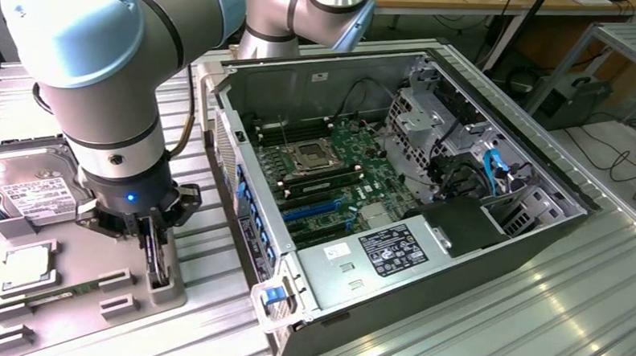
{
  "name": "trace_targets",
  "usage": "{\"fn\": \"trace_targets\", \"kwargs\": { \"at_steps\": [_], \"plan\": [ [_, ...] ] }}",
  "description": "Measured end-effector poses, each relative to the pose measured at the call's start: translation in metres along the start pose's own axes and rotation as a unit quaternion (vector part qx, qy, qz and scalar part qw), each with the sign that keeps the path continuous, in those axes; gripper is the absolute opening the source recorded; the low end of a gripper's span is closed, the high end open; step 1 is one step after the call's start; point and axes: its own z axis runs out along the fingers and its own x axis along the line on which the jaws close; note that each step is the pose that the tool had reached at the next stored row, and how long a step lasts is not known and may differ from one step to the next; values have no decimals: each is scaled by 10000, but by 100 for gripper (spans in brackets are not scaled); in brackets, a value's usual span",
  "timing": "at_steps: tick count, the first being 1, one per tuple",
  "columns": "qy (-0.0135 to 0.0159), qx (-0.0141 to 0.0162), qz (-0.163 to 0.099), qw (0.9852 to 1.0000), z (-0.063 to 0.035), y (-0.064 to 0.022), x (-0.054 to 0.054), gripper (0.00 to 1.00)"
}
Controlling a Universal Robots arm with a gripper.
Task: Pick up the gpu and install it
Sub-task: 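Pick up the gpu and move the gpu toward the slot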
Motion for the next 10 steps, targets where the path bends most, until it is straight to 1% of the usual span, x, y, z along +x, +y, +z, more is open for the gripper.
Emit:
{"fn": "trace_targets", "kwargs": {
  "at_steps": [1, 10],
  "plan": [
    [0, 0, 0, 10000, 0, 0, 0, 28],
    [0, 0, 0, 10000, 0, 0, 0, 28]
  ]
}}
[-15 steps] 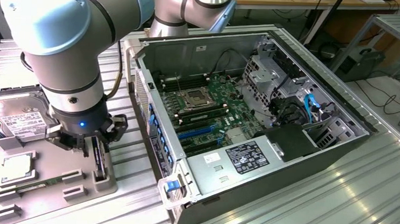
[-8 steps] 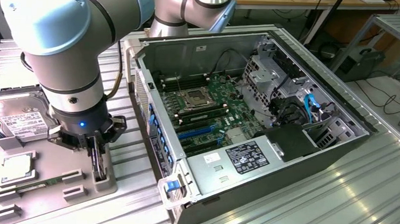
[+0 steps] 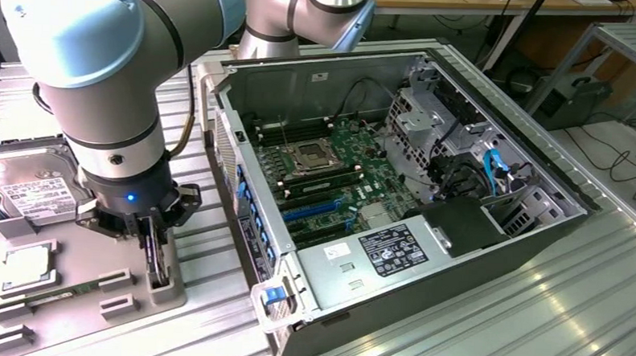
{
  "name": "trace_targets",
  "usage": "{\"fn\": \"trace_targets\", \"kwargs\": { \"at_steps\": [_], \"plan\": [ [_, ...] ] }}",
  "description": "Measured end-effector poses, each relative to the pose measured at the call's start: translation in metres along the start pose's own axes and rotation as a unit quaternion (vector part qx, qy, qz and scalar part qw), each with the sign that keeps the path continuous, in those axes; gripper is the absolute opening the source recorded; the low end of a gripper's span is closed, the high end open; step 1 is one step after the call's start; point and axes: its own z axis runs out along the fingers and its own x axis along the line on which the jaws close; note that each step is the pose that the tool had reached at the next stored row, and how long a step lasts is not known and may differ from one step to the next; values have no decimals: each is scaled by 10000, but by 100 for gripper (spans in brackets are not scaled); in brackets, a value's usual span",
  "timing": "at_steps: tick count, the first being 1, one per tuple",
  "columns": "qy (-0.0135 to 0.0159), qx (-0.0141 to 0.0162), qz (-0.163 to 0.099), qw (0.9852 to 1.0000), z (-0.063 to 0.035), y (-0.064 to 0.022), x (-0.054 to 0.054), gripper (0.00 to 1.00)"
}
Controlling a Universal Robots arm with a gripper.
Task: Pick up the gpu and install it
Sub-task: 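Pick up the gpu and move the gpu toward the slot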
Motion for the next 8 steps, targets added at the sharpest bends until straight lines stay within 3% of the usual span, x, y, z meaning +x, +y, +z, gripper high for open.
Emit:
{"fn": "trace_targets", "kwargs": {
  "at_steps": [8],
  "plan": [
    [0, -11, 0, 10000, -47, 2, 0, 28]
  ]
}}
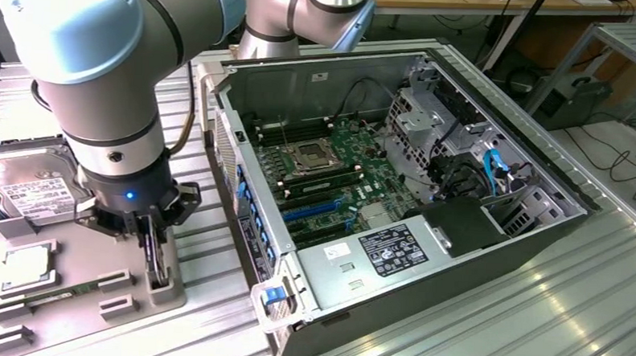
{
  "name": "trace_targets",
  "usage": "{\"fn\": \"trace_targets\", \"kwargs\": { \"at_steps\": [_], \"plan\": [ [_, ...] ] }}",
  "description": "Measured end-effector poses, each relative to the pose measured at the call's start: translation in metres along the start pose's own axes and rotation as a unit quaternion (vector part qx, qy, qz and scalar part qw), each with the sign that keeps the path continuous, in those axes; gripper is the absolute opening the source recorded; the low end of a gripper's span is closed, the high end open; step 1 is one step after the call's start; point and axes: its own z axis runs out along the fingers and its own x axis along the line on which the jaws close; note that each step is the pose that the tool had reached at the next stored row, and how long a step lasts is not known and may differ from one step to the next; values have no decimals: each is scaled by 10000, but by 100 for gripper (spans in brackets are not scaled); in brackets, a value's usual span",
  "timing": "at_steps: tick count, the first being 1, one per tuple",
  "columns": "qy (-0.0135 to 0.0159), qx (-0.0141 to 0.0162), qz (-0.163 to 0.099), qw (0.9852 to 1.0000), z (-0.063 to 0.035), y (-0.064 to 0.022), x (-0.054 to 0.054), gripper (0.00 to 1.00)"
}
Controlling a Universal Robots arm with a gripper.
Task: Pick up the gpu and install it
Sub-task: 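Pick up the gpu and move the gpu toward the slot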
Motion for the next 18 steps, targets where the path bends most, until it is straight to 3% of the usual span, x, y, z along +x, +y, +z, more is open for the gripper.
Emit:
{"fn": "trace_targets", "kwargs": {
  "at_steps": [9, 10, 18],
  "plan": [
    [1, -13, 0, 10000, -118, 5, 0, 28],
    [1, -16, 0, 10000, -275, 11, 0, 28],
    [1, -16, 0, 10000, -560, 22, 0, 28]
  ]
}}
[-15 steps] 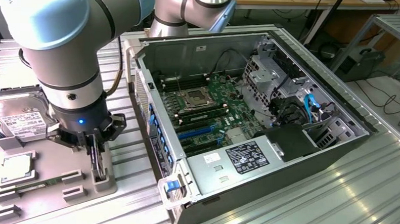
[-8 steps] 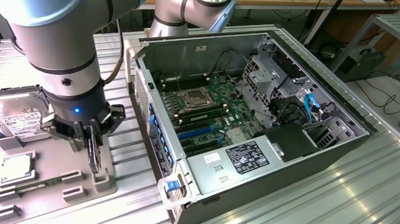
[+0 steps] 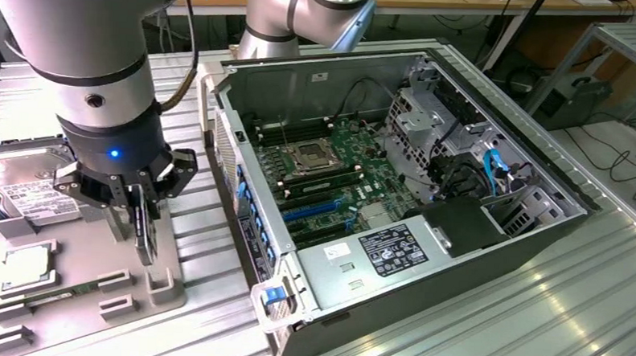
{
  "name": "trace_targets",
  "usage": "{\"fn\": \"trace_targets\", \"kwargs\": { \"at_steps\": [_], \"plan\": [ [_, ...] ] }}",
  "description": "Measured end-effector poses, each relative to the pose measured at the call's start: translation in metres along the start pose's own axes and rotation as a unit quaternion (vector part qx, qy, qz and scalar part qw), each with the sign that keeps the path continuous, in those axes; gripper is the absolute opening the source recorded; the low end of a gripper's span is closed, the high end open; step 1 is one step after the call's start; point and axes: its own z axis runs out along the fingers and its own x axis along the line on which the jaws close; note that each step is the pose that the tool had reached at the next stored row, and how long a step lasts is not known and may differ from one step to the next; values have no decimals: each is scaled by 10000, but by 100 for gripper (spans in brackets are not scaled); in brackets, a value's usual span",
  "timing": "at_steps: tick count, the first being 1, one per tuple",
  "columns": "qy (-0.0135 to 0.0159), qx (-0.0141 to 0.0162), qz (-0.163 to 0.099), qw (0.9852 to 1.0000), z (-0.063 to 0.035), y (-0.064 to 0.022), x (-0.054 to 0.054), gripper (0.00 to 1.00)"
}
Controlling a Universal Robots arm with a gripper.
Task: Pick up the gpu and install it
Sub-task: 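Pick up the gpu and move the gpu toward the slot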
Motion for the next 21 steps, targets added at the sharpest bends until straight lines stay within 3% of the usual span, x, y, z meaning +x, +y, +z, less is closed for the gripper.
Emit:
{"fn": "trace_targets", "kwargs": {
  "at_steps": [5, 21],
  "plan": [
    [0, 0, 0, 10000, -219, 8, 0, 28],
    [1, 1, 0, 10000, -281, 11, 0, 28]
  ]
}}
